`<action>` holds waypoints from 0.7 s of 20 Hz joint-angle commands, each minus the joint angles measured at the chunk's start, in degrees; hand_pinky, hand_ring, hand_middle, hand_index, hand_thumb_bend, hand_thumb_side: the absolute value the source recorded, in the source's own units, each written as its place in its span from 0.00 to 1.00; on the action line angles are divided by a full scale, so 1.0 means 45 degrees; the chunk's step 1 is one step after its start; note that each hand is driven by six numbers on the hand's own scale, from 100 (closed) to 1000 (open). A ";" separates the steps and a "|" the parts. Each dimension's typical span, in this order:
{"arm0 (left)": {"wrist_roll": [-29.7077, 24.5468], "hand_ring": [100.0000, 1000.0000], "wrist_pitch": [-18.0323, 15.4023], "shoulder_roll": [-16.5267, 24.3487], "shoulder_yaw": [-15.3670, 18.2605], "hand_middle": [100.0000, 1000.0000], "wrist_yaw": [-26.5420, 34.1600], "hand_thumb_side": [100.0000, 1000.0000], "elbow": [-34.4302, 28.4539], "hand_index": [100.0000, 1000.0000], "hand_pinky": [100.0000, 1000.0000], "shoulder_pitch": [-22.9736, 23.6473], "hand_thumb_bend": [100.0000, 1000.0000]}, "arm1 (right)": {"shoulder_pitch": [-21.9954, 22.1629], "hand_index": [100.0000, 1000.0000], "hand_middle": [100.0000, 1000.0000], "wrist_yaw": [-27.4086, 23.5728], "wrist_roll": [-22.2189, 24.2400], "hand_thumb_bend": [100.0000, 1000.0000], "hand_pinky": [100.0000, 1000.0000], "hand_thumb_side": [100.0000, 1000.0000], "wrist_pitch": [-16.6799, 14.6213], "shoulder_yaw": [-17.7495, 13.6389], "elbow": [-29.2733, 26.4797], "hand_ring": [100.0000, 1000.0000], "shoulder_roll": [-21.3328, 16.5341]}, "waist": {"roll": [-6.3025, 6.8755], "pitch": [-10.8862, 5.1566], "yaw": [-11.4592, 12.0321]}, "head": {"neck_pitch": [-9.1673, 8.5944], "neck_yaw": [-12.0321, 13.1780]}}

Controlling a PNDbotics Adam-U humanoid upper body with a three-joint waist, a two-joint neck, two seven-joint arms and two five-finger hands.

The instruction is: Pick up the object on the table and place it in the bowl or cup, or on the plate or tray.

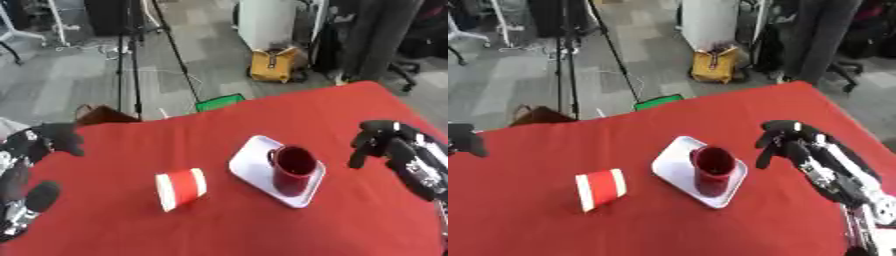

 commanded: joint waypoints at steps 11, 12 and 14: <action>-0.0461 0.53 0.0035 0.0005 -0.0024 0.59 -0.0153 0.74 -0.0273 0.79 0.66 0.0001 0.70 | -0.0161 0.84 0.60 0.0011 0.0486 0.00 0.49 0.56 -0.0561 -0.0053 -0.0131 0.46 -0.0252 | 0.0064 -0.0125 -0.0109 | 0.0111 0.0003; -0.0474 0.53 0.0022 0.0011 -0.0030 0.59 -0.0163 0.74 -0.0273 0.79 0.66 -0.0013 0.70 | -0.0170 0.84 0.60 0.0010 0.0473 0.00 0.49 0.56 -0.0552 -0.0066 -0.0143 0.46 -0.0247 | 0.0072 -0.0117 -0.0137 | 0.0112 -0.0008; -0.0490 0.53 0.0035 -0.0024 -0.0046 0.59 -0.0165 0.74 -0.0273 0.79 0.66 -0.0024 0.70 | -0.0139 0.84 0.60 0.0025 0.0455 0.00 0.49 0.56 -0.0522 -0.0082 -0.0156 0.46 -0.0248 | 0.0090 -0.0125 -0.0151 | 0.0087 -0.0003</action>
